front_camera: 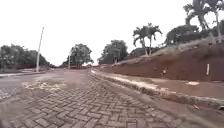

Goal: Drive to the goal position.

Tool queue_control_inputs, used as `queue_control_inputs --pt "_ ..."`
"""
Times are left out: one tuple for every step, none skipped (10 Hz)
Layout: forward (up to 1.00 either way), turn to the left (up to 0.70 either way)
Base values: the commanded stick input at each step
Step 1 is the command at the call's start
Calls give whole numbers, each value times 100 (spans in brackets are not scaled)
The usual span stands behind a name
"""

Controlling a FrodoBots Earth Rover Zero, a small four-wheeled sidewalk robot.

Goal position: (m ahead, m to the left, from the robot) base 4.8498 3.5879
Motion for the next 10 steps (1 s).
queue_control_inputs --pt "100 22" --pt "100 27" --pt "100 27" --pt "100 27" --pt "100 27" --pt "100 27" --pt "100 27" --pt "100 27" --pt "100 27" --pt "100 27"
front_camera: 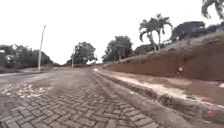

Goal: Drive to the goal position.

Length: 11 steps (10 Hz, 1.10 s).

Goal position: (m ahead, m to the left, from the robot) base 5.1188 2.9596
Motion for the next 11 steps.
queue_control_inputs --pt "100 27" --pt "100 27" --pt "100 27" --pt "100 27" --pt "100 27" --pt "100 27" --pt "100 27" --pt "100 17" --pt "100 0" --pt "100 0" --pt "100 0"
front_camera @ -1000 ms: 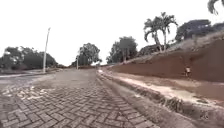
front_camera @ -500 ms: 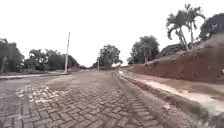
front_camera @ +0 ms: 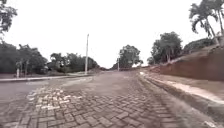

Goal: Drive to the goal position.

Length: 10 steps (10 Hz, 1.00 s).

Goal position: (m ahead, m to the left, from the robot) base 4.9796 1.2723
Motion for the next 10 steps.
queue_control_inputs --pt "100 0" --pt "100 0" --pt "100 0" --pt "100 0" --pt "100 0" --pt "100 0" --pt "100 0" --pt "100 0" --pt "100 0" --pt "100 0"
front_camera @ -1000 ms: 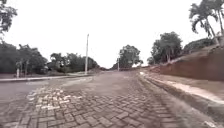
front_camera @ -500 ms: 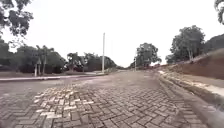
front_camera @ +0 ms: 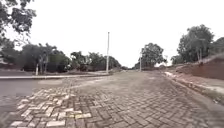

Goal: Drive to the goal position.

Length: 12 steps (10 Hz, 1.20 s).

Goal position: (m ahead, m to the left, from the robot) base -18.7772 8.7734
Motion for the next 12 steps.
queue_control_inputs --pt "100 -8" --pt "100 -27" --pt "100 -27" --pt "100 -27" --pt "100 -27" --pt "100 -27" --pt "100 -27" --pt "100 -27" --pt "100 -27" --pt "100 -20" --pt "100 0" --pt "100 0"
